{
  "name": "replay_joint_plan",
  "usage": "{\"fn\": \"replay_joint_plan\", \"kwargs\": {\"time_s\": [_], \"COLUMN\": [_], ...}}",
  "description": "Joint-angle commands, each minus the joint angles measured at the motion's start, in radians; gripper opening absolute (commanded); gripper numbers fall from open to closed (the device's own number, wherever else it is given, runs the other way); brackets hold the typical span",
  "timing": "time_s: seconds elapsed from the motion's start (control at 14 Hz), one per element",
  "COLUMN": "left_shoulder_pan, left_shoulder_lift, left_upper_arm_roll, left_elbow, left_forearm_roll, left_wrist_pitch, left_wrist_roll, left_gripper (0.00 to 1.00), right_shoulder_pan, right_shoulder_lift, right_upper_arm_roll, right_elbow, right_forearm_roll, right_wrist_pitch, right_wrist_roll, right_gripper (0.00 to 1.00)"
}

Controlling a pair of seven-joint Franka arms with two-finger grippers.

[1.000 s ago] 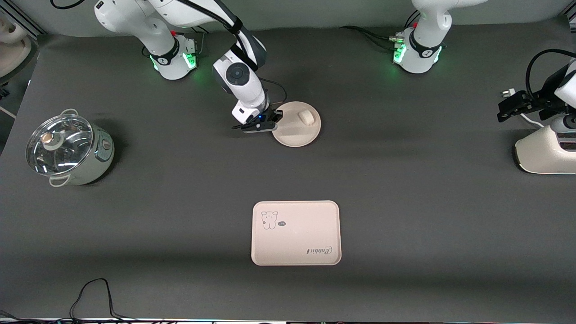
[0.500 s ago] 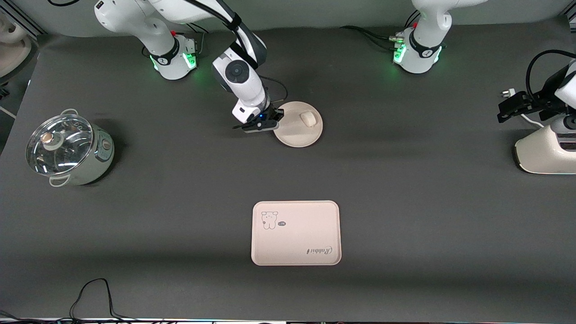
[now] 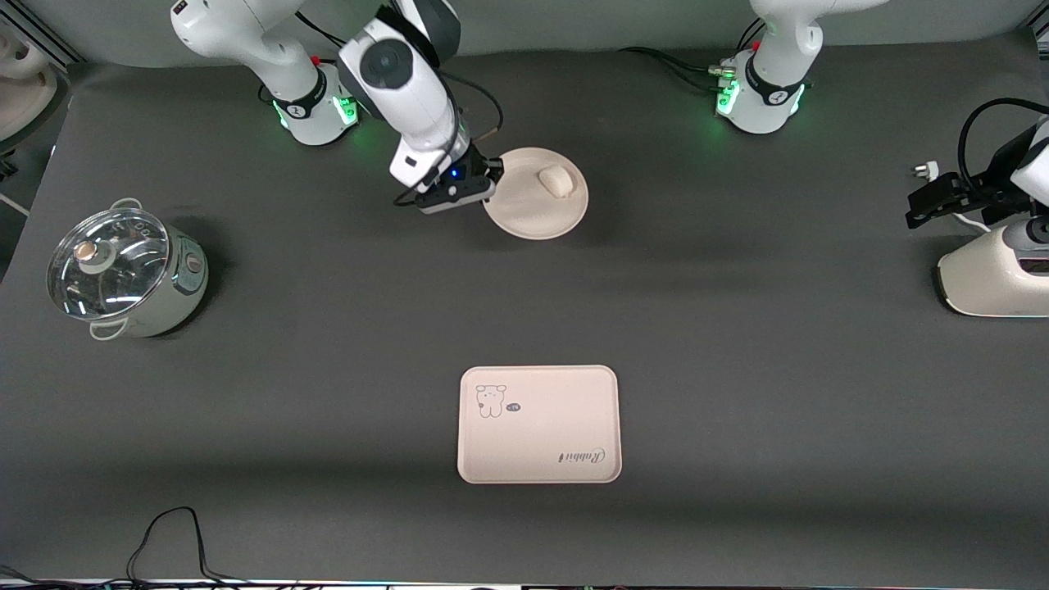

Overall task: Place bun in plate and plate on tray
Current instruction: 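Lift the plate with the right gripper and carry it over the tray, then lower the plate onto the tray and open the right gripper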

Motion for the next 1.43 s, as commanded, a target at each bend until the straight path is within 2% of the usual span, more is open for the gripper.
{"fn": "replay_joint_plan", "kwargs": {"time_s": [0.0,0.07,0.29,0.64,0.86,1.07,1.36], "left_shoulder_pan": [-0.009,-0.009,-0.006,-0.006,-0.009,-0.008,-0.006], "left_shoulder_lift": [0.01,0.016,0.017,0.019,0.023,0.029,0.037], "left_upper_arm_roll": [0.002,0.004,0.004,0.004,0.004,0.004,0.004], "left_elbow": [0.03,0.03,0.032,0.038,0.039,0.047,0.056], "left_forearm_roll": [-0.001,-0.003,-0.004,-0.008,-0.001,-0.004,-0.003], "left_wrist_pitch": [-0.003,-0.003,-0.002,0.0,0.001,0.003,0.003], "left_wrist_roll": [-0.016,-0.016,-0.016,-0.03,-0.064,-0.062,-0.062], "left_gripper": [1.0,1.0,1.0,1.0,1.0,1.0,1.0], "right_shoulder_pan": [-0.045,-0.089,-0.163,-0.202,-0.198,-0.202,-0.217], "right_shoulder_lift": [0.058,0.109,0.317,0.693,0.911,1.041,1.141], "right_upper_arm_roll": [-0.005,-0.005,-0.02,-0.051,-0.106,-0.115,-0.109], "right_elbow": [0.078,0.133,0.393,0.909,1.251,1.373,1.37], "right_forearm_roll": [0.031,0.048,0.09,0.082,0.082,0.084,0.085], "right_wrist_pitch": [-0.009,-0.006,-0.01,-0.1,-0.183,-0.138,0.012], "right_wrist_roll": [-0.09,-0.13,-0.181,-0.179,-0.166,-0.166,-0.17], "right_gripper": [0.0,0.0,0.0,0.0,0.0,0.0,0.0]}}
